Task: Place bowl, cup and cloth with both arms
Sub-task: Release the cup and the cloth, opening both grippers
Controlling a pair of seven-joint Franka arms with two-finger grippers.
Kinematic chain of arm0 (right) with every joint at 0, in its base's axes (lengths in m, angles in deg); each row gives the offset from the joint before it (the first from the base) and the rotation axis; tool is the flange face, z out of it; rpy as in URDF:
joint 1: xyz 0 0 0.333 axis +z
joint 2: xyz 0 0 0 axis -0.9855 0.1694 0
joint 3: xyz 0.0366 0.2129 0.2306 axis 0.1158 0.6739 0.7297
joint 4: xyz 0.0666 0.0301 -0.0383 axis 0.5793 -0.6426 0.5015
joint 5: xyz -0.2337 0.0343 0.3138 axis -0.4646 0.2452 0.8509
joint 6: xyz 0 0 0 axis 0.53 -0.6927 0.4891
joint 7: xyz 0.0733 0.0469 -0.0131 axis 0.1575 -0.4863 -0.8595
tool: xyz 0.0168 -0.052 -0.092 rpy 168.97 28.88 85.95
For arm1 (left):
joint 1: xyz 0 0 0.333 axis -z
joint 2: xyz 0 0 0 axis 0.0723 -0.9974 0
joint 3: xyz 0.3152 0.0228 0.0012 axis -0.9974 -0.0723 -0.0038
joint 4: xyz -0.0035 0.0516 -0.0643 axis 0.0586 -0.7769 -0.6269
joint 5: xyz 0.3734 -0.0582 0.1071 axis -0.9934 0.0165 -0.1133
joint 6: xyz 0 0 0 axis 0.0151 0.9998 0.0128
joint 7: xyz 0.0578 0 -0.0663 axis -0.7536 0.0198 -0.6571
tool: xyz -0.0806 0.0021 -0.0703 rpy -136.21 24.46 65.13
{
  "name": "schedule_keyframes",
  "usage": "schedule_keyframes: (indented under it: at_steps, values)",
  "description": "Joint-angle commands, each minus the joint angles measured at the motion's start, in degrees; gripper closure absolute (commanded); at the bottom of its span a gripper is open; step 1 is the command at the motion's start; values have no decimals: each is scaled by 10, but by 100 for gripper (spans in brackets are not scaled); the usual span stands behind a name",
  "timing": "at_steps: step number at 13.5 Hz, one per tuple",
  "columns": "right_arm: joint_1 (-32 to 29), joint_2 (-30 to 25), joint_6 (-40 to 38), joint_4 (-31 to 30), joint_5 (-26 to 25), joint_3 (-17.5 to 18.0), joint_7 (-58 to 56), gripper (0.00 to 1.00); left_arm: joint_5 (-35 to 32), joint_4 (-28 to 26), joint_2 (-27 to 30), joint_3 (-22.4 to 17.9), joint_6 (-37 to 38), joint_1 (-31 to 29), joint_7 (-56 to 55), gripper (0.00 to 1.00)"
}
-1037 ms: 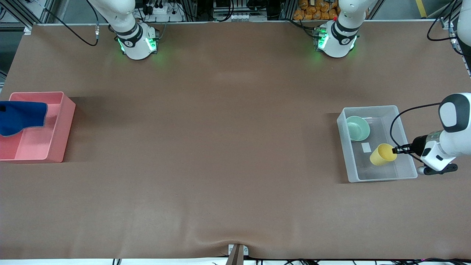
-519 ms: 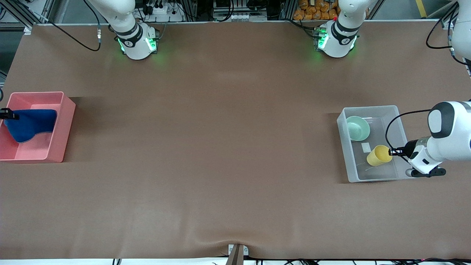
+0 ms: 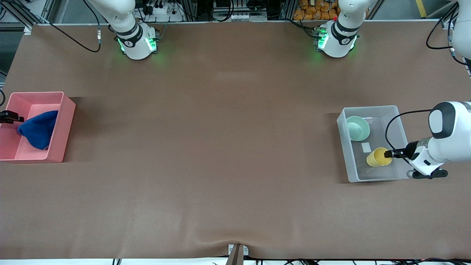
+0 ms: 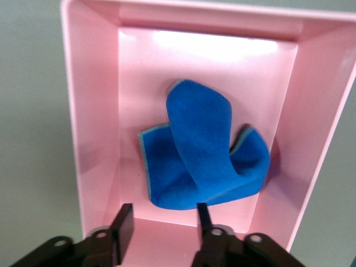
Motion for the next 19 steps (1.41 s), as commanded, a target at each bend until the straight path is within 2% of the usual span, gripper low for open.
schedule_keyframes:
  at_steps: [1,7,9,11,12,14,16,19]
  values:
    - [31,-47,-38,-1,-10,4,62,0,-8,-1,42,8,25,0,-5,0]
    - [121,-97,-92,-2,-5,6,224,0,10,-2,171,38,103,-3,0,0]
    - [172,-115,-112,-3,-3,6,302,0,16,-2,214,47,125,-3,2,0]
    - [233,-142,-135,-2,-2,6,382,0,78,0,252,47,135,-5,2,0]
    - [263,-156,-143,-2,-2,6,417,0,96,2,264,46,135,-5,3,0]
    - [303,-187,-154,-5,-1,7,434,0,103,43,269,48,166,-5,4,0]
    - [320,-218,-168,0,-1,8,434,0,105,84,267,49,209,-5,5,0]
    - [318,-260,-175,0,18,7,427,0,106,123,265,49,236,-4,5,0]
